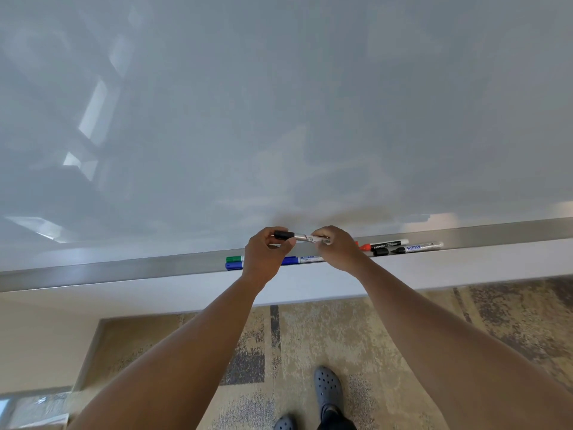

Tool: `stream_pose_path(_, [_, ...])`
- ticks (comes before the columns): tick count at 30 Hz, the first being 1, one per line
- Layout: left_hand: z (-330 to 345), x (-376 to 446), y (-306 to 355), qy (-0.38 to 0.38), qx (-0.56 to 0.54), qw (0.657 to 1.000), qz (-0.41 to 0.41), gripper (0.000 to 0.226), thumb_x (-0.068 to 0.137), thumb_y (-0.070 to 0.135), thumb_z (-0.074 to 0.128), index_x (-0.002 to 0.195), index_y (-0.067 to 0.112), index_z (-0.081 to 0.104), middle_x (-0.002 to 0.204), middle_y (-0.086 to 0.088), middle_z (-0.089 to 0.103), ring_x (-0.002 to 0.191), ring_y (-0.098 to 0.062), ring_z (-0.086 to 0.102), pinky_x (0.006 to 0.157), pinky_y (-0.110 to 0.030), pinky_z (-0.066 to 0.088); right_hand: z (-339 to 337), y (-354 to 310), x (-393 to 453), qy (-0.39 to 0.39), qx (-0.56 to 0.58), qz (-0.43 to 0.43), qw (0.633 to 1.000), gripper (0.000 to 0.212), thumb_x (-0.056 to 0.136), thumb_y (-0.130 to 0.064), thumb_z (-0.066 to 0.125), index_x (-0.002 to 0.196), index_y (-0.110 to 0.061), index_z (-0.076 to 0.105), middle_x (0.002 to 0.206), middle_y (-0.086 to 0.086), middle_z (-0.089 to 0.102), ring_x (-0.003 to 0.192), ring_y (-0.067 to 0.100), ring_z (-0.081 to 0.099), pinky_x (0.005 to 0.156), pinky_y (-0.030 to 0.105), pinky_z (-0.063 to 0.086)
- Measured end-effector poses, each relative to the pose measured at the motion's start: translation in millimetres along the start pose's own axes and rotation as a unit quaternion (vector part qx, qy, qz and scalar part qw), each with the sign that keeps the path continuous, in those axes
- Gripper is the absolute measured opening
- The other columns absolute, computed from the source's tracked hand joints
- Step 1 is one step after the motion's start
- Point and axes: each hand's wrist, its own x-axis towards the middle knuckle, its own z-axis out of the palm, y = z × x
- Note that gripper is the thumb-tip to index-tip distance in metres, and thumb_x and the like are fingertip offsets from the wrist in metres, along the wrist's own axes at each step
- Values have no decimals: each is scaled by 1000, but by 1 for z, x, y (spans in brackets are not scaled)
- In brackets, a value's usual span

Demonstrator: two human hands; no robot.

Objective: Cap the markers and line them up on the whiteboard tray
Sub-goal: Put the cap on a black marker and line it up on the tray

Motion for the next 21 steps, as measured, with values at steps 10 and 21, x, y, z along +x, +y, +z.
stream_pose_path(10, [13, 19, -22, -31, 171, 985, -18, 22, 92, 31, 64, 115, 31, 67, 107, 6, 68, 85, -13, 63, 67, -20, 47, 10, 45, 19, 5, -126, -14, 992, 28, 92, -16, 53, 117, -22, 64, 103, -3, 53, 99, 19, 54, 76, 28, 42])
stream_pose_path(21, [24, 19, -30, -3, 304, 953, 2, 23, 94, 33, 60, 115, 35, 67, 114, 10, 68, 93, -14, 63, 73, -28, 51, 18, 62, 26, 33, -136, -17, 990, 24, 91, -14, 57, 113, -17, 65, 113, 0, 65, 111, 20, 51, 89, 35, 46])
